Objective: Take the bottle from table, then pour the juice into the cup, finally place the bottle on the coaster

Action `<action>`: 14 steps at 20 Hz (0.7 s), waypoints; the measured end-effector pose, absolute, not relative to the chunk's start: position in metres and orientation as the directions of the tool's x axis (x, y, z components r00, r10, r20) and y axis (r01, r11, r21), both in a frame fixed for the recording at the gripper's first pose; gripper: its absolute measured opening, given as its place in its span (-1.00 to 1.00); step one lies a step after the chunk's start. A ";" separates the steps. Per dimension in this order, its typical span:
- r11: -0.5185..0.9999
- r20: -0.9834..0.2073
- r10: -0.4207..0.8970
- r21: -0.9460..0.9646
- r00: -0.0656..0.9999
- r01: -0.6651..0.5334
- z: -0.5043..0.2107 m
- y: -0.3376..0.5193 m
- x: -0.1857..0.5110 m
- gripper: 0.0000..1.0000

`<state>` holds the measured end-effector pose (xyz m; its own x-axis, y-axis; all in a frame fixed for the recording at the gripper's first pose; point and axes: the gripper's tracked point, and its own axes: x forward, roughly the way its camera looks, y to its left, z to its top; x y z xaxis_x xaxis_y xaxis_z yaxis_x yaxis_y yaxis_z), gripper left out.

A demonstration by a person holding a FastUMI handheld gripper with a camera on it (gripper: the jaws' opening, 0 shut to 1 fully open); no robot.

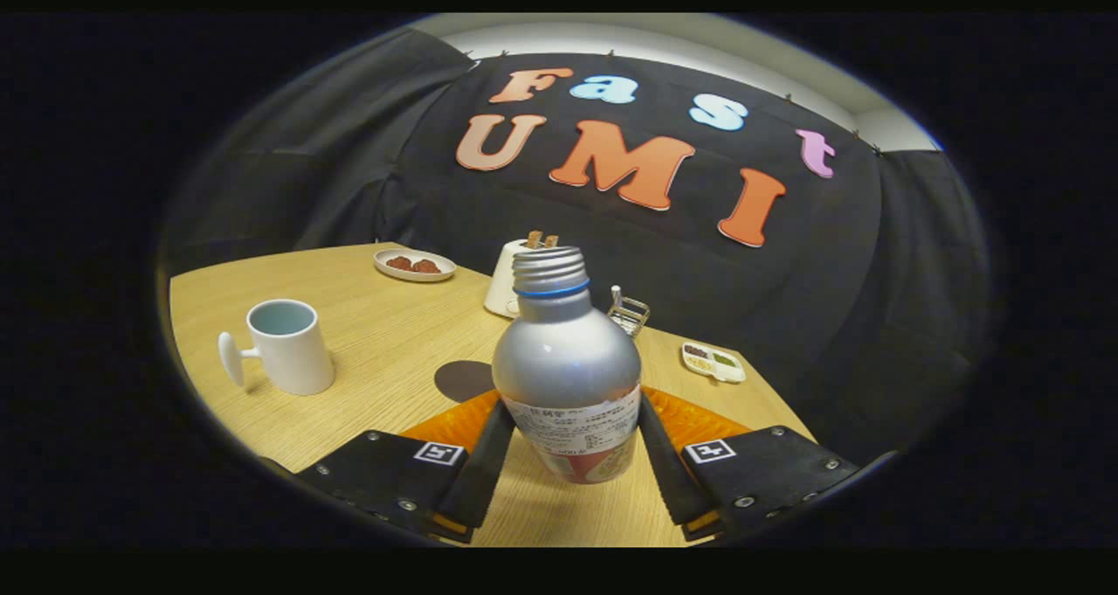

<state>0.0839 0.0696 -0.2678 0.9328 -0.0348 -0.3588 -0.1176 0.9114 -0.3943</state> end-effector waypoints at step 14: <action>0.598 -0.314 0.034 -0.754 0.949 -0.271 -0.256 0.142 0.108 0.54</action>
